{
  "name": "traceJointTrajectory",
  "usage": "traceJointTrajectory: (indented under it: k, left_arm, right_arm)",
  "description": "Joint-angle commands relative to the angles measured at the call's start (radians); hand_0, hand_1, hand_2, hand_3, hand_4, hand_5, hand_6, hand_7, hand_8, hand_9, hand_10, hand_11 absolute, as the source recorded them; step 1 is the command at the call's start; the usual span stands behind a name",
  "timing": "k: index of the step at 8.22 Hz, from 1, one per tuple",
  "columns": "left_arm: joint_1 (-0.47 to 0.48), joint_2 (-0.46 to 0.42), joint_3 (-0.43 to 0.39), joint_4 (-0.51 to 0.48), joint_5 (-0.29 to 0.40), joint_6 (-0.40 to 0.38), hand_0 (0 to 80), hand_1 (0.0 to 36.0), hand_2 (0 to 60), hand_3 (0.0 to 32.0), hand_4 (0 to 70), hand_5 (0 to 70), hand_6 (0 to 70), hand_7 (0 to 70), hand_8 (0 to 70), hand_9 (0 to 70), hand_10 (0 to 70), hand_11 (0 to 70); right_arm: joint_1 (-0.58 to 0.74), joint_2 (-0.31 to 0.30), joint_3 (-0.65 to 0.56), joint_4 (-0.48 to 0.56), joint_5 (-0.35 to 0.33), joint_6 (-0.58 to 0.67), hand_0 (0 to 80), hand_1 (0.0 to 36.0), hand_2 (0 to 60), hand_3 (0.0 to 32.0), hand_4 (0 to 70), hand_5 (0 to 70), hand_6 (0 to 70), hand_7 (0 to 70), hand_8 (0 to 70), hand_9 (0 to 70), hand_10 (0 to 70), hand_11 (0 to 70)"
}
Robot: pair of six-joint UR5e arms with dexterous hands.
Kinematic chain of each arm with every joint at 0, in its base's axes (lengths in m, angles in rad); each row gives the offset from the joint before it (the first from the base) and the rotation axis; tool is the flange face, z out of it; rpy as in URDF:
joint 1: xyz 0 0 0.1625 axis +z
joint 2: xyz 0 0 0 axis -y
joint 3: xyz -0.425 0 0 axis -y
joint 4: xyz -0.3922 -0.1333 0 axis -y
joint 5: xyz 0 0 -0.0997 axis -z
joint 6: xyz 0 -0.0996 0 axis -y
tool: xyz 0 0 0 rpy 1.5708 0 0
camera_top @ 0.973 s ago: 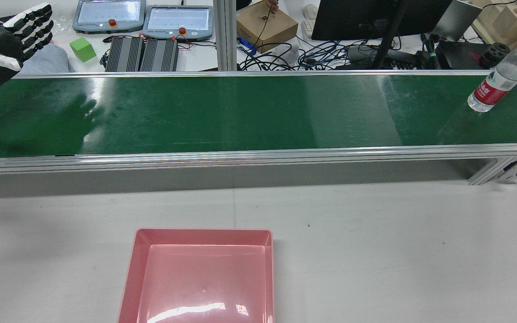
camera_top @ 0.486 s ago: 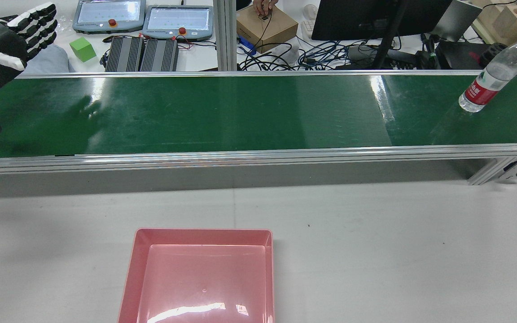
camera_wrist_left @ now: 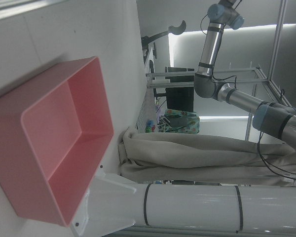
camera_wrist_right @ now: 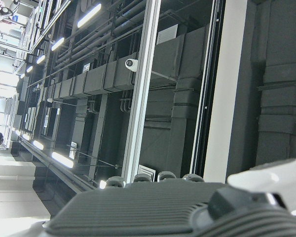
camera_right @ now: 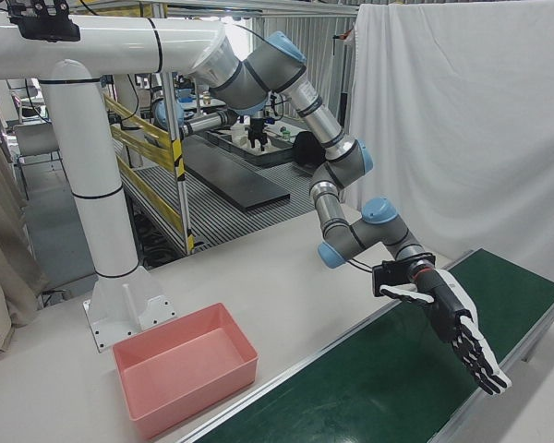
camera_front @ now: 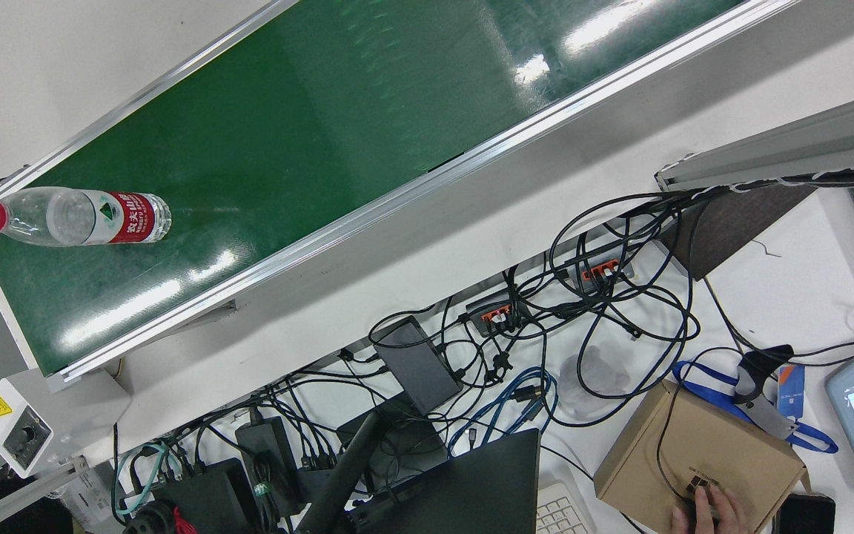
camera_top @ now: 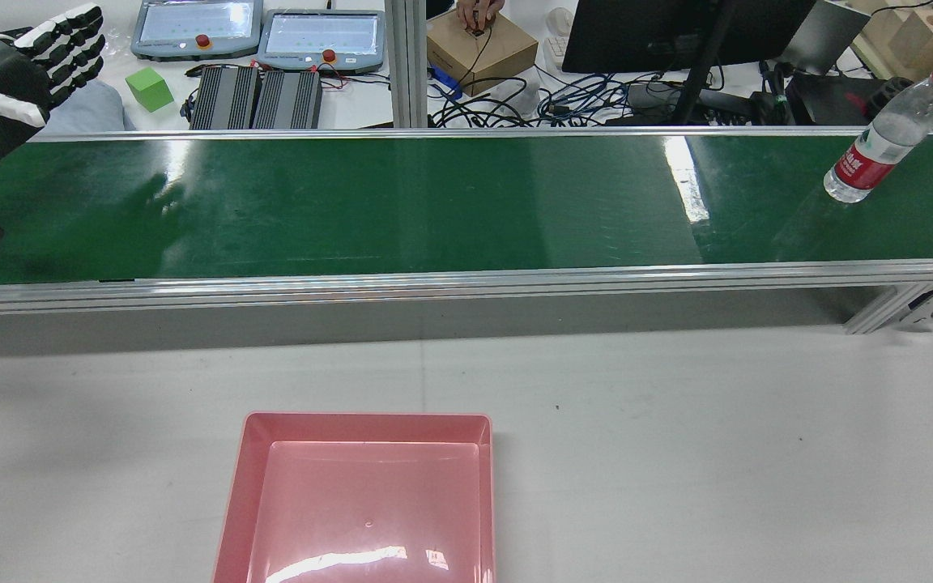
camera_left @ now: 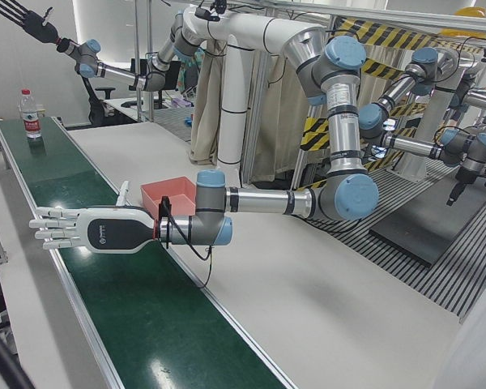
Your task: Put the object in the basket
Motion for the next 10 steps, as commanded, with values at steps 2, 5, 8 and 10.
traceJointTrajectory:
  k: [2, 5, 8, 10]
  left_arm:
    - [0.003, -0.001, -0.009, 0.004, 0.0, -0.001, 48.4, 0.2, 0.0, 1.0, 0.0, 11.5, 0.5, 0.0, 3.7, 1.2, 0.1, 0.7]
    - [0.003, -0.001, -0.016, 0.01, 0.0, -0.001, 48.5, 0.1, 0.0, 1.0, 0.0, 11.3, 0.3, 0.0, 3.7, 1.1, 0.2, 1.1]
    - [0.003, -0.001, -0.016, 0.01, 0.0, -0.001, 48.5, 0.1, 0.0, 1.4, 0.0, 11.0, 0.3, 0.0, 3.7, 1.2, 0.4, 1.3]
    - [0.003, -0.001, -0.021, 0.012, 0.002, -0.001, 48.3, 0.0, 0.0, 2.0, 0.0, 10.6, 0.0, 0.0, 1.9, 0.2, 0.0, 0.1]
  right_arm:
    - [0.0, 0.0, 0.0, 0.0, 0.0, 0.0, 0.0, 0.0, 0.0, 0.0, 0.0, 0.0, 0.0, 0.0, 0.0, 0.0, 0.0, 0.0]
    - [0.0, 0.0, 0.0, 0.0, 0.0, 0.0, 0.0, 0.0, 0.0, 0.0, 0.0, 0.0, 0.0, 0.0, 0.0, 0.0, 0.0, 0.0]
    - [0.0, 0.0, 0.0, 0.0, 0.0, 0.0, 0.0, 0.0, 0.0, 0.0, 0.0, 0.0, 0.0, 0.0, 0.0, 0.0, 0.0, 0.0]
    - [0.0, 0.0, 0.0, 0.0, 0.0, 0.0, 0.0, 0.0, 0.0, 0.0, 0.0, 0.0, 0.0, 0.0, 0.0, 0.0, 0.0, 0.0]
